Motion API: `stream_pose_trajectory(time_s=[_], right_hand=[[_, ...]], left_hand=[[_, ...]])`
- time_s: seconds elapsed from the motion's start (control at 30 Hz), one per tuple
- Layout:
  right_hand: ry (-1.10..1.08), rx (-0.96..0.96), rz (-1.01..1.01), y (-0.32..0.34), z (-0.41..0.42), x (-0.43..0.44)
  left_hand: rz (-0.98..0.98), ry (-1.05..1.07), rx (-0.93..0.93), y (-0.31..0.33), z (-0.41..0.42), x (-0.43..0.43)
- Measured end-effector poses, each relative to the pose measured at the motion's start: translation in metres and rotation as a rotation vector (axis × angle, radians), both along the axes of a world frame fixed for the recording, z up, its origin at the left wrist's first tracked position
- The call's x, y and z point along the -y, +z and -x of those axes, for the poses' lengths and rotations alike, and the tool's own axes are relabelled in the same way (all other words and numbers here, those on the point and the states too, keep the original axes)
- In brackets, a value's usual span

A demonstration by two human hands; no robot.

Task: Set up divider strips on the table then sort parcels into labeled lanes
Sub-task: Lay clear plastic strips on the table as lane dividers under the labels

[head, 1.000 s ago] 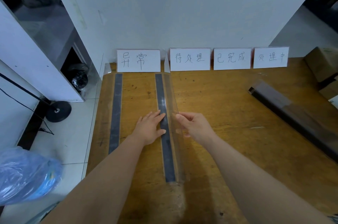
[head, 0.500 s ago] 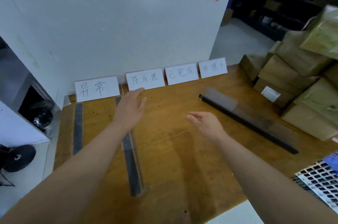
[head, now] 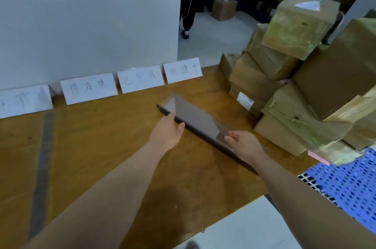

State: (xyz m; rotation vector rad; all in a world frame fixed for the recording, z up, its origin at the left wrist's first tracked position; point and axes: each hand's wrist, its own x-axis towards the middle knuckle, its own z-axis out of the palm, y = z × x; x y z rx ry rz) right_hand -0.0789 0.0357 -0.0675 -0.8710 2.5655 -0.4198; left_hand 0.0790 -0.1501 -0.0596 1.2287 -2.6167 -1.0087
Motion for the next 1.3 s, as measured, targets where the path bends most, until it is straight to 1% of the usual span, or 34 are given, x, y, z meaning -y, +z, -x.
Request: stream_pose_trajectory(time_s=[0.17,0.3,0.37,0.47,0.57,0.63,0.73,0.87,0.97,1.07,1.13,1.23,1.3], right_hand=[[0.014,0.057,-0.080,-0.029,0.041,-0.021],[0.041,0.043,-0.106,-0.045,0.064,-0.027],[0.058,0.068,-0.121,-0.052,0.073,-0.029],[0.068,0.101,-0.152,-0.060,0.082,-0.031],[0.067,0.063,-0.181,-0.063,0.084,-0.032],[0.052,0.039,-0.167,-0.063,0.084,-0.033],[0.005,0.122,-0.105,-0.061,0.079,-0.032],[-0.058,0.150,-0.043,-0.052,0.078,-0.031],[-0.071,0.218,0.050,-0.041,0.079,-0.032],[0.002,0.153,0.101,-0.025,0.076,-0.034],[0.048,0.074,0.106,-0.015,0.072,-0.037],[0.075,-0.022,0.098,-0.007,0.068,-0.043],[0.080,-0.016,0.159,-0.003,0.065,-0.047]], left_hand=[[-0.200,0.197,0.029,-0.029,0.062,-0.032],[-0.322,0.330,0.029,-0.049,0.094,-0.041],[-0.398,0.381,0.016,-0.058,0.104,-0.042],[-0.489,0.451,-0.090,-0.071,0.108,-0.045],[-0.545,0.535,-0.183,-0.079,0.103,-0.048],[-0.584,0.595,-0.211,-0.080,0.097,-0.050],[-0.625,0.634,-0.216,-0.078,0.087,-0.053],[-0.621,0.641,-0.199,-0.080,0.073,-0.055],[-0.633,0.645,-0.211,-0.084,0.065,-0.055],[-0.603,0.626,-0.186,-0.087,0.066,-0.055],[-0.608,0.555,-0.180,-0.088,0.072,-0.053],[-0.600,0.390,-0.160,-0.085,0.081,-0.054],[-0.569,0.285,-0.122,-0.083,0.085,-0.057]])
